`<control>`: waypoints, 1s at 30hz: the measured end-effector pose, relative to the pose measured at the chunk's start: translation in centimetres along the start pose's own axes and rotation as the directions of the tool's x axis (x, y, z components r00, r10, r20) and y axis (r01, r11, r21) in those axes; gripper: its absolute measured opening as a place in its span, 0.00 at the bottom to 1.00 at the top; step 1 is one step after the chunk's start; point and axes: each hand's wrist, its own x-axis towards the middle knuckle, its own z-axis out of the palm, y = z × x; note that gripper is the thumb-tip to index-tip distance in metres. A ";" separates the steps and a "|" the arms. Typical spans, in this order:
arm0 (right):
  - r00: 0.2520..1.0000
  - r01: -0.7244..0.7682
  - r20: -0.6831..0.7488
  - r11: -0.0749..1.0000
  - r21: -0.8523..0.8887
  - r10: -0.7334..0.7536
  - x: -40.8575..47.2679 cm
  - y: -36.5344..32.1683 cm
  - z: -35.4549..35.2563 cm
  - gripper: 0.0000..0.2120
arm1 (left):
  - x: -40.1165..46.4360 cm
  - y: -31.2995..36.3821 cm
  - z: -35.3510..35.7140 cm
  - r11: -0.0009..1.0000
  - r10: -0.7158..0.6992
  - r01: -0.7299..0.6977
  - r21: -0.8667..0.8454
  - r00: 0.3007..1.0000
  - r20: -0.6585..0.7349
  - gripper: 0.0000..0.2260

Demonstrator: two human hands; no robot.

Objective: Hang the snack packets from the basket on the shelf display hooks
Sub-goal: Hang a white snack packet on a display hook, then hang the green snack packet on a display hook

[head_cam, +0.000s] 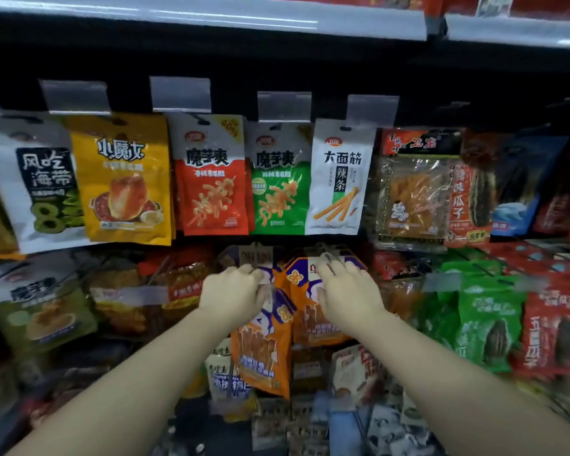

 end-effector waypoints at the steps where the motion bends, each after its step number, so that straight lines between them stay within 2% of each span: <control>1: 1.000 0.011 0.005 1.000 0.025 -0.011 -0.7 -0.9 0.3 0.21 | -1.4 -0.4 0.0 1.000 -0.005 0.005 0.015 1.000 0.017 0.16; 6: 0.993 0.090 0.060 0.988 0.122 -0.098 -4.2 -5.4 3.3 0.21 | -9.0 -2.7 1.1 0.988 -0.140 0.127 0.090 0.978 0.157 0.15; 10: 0.974 0.111 0.178 0.982 0.155 -0.139 -8.1 -8.7 6.3 0.19 | -15.6 -5.0 3.2 0.972 -0.232 0.202 0.117 0.905 0.357 0.14; 14: 0.945 0.107 0.290 0.982 0.157 -0.150 -12.2 -12.0 9.0 0.18 | -22.4 -7.6 4.8 0.960 -0.280 0.251 0.124 0.837 0.470 0.13; 19: 0.910 0.061 0.397 0.987 0.151 -0.117 -14.8 -18.0 12.6 0.19 | -28.4 -12.0 8.0 0.971 -0.240 0.208 0.122 0.795 0.557 0.13; 22: 0.887 -0.003 0.457 0.990 0.139 -0.061 -15.8 -22.2 14.9 0.19 | -31.3 -15.6 11.3 0.976 -0.212 0.194 0.098 0.746 0.631 0.13; 26: 0.825 -0.086 0.564 0.989 0.123 0.001 -17.7 -27.8 18.6 0.17 | -35.2 -19.9 15.4 0.992 -0.085 0.127 -0.001 0.675 0.733 0.12; 28: 0.795 -0.125 0.605 0.986 0.112 0.032 -18.7 -30.4 21.1 0.18 | -37.5 -21.5 17.3 0.995 -0.072 0.104 0.002 0.675 0.734 0.12; 30: 0.755 -0.155 0.653 0.982 0.106 0.048 -20.1 -32.9 24.2 0.20 | -40.2 -22.8 20.0 0.997 -0.066 0.080 0.021 0.628 0.775 0.12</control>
